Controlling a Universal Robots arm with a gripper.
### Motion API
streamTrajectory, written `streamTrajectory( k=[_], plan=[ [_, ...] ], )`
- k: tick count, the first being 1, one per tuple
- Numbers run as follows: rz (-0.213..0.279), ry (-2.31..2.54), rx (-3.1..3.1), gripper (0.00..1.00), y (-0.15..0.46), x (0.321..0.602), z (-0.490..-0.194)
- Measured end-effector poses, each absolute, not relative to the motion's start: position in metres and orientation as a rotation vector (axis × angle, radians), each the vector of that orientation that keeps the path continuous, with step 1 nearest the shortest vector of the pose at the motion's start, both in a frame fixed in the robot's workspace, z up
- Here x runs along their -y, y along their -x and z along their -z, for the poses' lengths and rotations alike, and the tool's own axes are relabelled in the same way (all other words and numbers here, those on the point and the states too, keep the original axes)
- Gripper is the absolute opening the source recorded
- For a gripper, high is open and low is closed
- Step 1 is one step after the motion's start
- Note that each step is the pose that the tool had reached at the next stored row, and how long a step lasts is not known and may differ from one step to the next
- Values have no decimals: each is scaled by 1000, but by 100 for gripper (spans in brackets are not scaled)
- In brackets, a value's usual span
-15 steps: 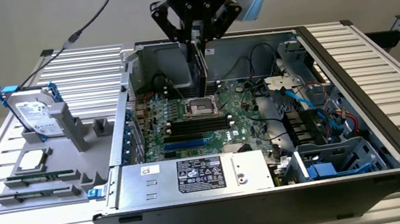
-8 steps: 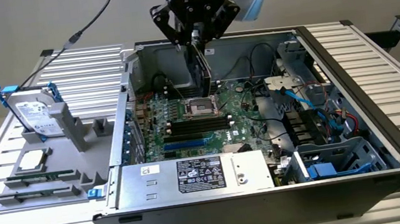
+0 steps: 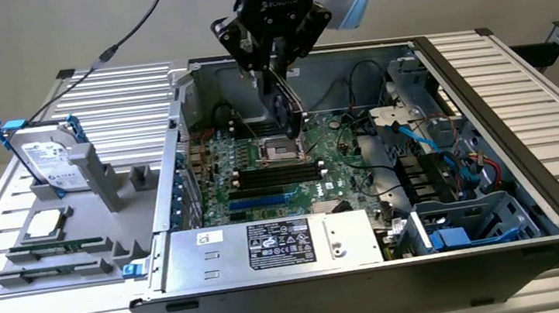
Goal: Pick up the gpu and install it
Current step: 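Insert the gpu into the slot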
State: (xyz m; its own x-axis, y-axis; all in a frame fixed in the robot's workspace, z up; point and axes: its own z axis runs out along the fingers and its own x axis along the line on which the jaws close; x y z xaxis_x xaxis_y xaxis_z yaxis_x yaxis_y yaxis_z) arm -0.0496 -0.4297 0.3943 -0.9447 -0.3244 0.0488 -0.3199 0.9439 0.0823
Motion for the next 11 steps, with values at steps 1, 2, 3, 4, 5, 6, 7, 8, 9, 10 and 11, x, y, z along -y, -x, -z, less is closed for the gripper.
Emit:
streamTrajectory(
  k=[1, 2, 3, 4, 5, 6, 7, 8, 9, 10, 11],
  plan=[
    [112, -531, 3031, 27, 50, 430, -393],
    [111, -561, 3025, 27, 49, 430, -392],
    [110, -588, 3019, 27, 50, 430, -391],
    [110, -615, 3013, 27, 50, 430, -391],
    [109, -642, 3007, 27, 50, 430, -390],
    [108, -669, 3001, 27, 49, 430, -389],
    [108, -695, 2994, 27, 49, 430, -389],
    [108, -722, 2987, 27, 49, 430, -389],
    [107, -749, 2980, 27, 50, 430, -388],
    [107, -776, 2973, 27, 50, 430, -388],
    [106, -804, 2964, 27, 50, 430, -388]
  ],
)
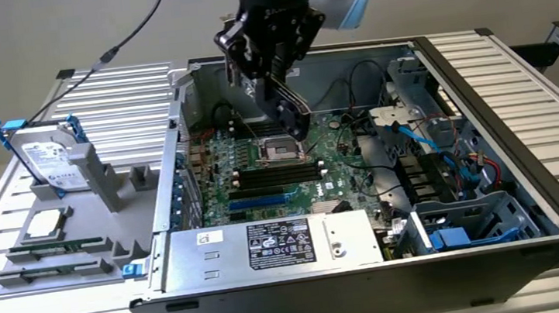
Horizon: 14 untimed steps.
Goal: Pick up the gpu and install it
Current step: 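Insert the gpu into the slot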
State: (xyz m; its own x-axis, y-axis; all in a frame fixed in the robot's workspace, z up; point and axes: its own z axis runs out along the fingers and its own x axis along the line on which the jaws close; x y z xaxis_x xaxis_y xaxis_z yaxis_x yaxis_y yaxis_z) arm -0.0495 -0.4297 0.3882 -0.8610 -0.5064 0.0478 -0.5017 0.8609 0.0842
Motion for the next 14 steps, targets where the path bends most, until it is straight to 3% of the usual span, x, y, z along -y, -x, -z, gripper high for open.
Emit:
streamTrajectory(
  k=[14],
  plan=[
    [91, -1172, 2831, 27, 49, 430, -388]
  ],
)
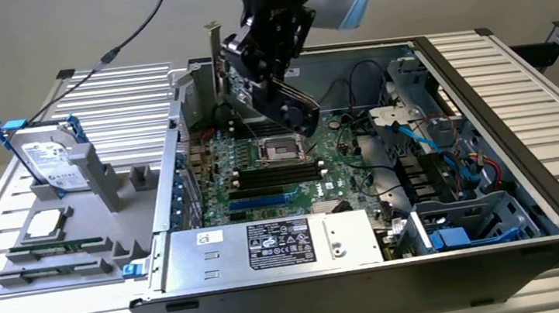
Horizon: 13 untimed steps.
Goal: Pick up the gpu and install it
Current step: 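Insert the gpu into the slot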
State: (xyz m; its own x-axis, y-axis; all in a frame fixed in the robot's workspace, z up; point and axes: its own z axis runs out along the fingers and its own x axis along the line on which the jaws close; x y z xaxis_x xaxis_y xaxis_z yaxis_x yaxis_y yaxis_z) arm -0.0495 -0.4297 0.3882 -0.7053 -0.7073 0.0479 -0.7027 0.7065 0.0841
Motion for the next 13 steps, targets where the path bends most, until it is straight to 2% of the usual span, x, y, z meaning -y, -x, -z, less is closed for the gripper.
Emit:
streamTrajectory(
  k=[13],
  plan=[
    [77, -1494, 2668, 27, 49, 430, -388]
  ],
)
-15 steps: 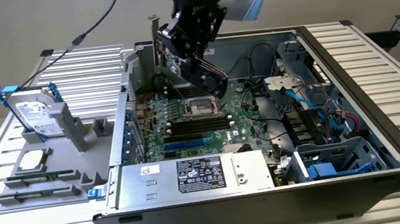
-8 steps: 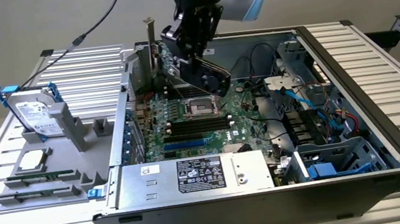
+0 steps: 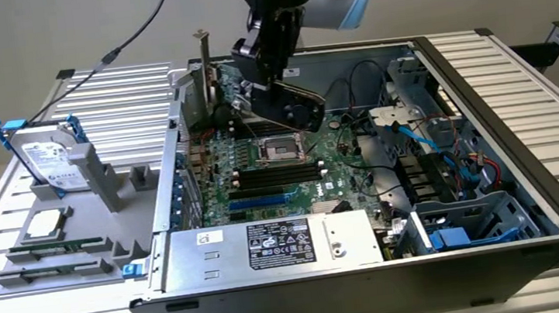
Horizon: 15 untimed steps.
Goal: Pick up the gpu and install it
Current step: 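Insert the gpu into the slot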
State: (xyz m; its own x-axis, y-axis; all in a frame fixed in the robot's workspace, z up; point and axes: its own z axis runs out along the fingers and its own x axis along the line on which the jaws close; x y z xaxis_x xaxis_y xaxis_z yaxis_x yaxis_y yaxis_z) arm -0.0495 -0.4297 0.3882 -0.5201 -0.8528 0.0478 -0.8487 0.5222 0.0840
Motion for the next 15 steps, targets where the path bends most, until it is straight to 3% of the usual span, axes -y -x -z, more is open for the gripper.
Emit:
streamTrajectory(
  k=[15],
  plan=[
    [27, -1859, 2466, 27, 49, 430, -381]
  ],
)
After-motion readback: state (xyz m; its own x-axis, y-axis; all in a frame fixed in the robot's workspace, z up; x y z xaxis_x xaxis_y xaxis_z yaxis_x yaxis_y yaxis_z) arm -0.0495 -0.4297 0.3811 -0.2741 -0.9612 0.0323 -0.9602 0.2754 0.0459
